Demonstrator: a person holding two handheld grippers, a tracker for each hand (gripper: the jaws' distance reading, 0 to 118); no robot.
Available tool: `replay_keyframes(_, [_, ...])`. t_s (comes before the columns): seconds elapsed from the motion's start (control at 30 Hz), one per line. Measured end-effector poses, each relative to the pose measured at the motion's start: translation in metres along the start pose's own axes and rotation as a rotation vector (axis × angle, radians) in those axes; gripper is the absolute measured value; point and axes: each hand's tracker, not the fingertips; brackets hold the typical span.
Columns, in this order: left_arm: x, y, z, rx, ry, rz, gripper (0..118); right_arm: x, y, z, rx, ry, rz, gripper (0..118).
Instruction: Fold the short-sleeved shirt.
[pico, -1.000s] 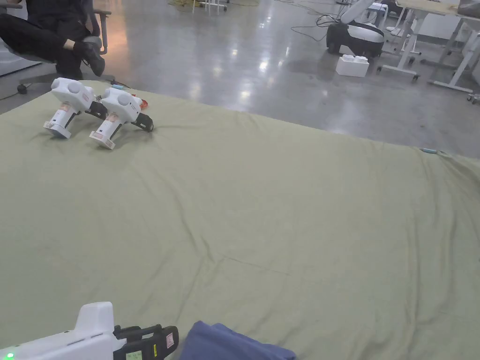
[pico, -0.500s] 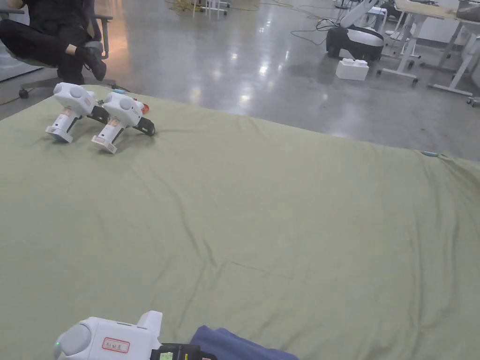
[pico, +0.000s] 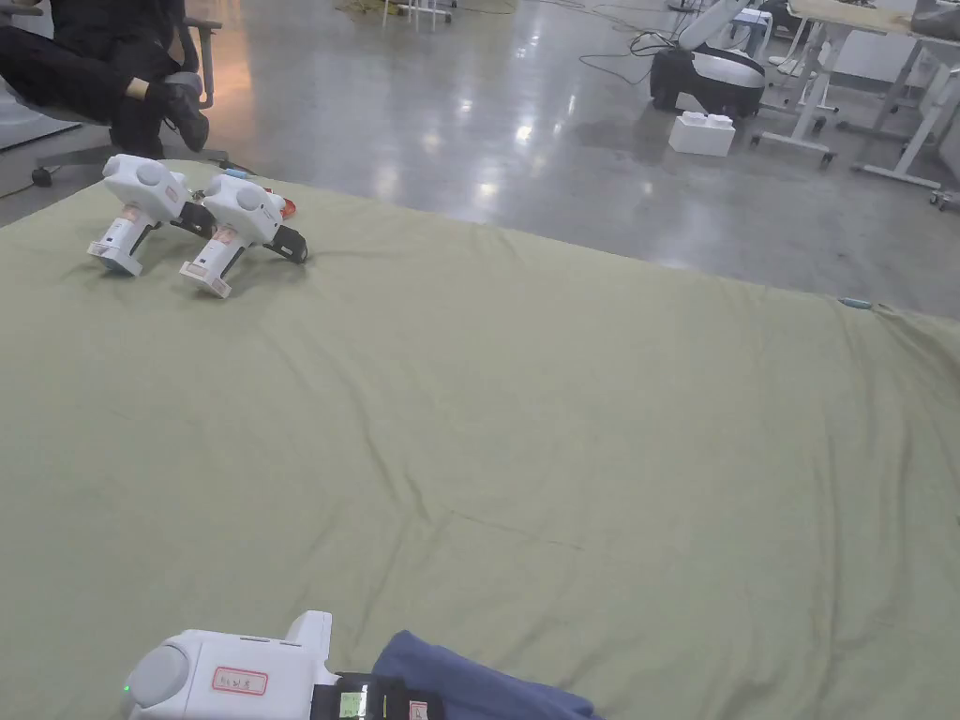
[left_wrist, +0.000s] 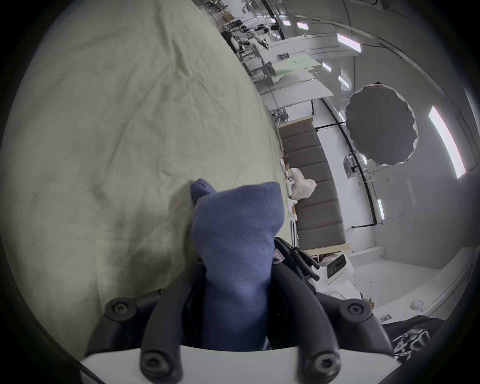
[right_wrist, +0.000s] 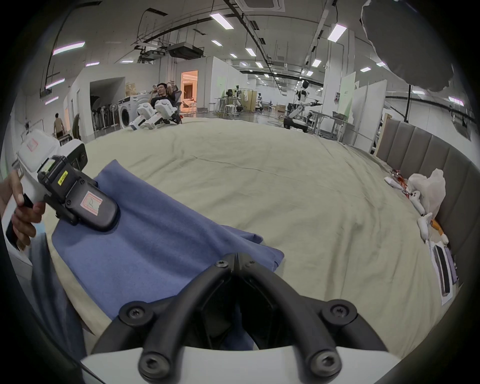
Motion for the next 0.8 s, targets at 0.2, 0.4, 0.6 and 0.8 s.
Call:
replay_keyframes(0.2, [0.005,0.024,0.050,0.040,0.014,-0.034,23,0.027,0.048,0.014,0.106,-0.038,-0.035,1])
replay_keyframes(0.4, [0.008,0.066,0.144,0.113,0.144,-0.077,23,0.070,0.107,0.024,0.207,-0.103,-0.029,1])
replay_keyframes(0.6, [0.022,0.099,0.244,0.221,0.326,-0.111,23,0.108,0.144,0.030,0.260,-0.165,-0.024,1])
replay_keyframes(0.8, [0.012,0.128,0.326,0.315,0.486,-0.113,23,0.131,0.153,0.034,0.261,-0.207,-0.044,1])
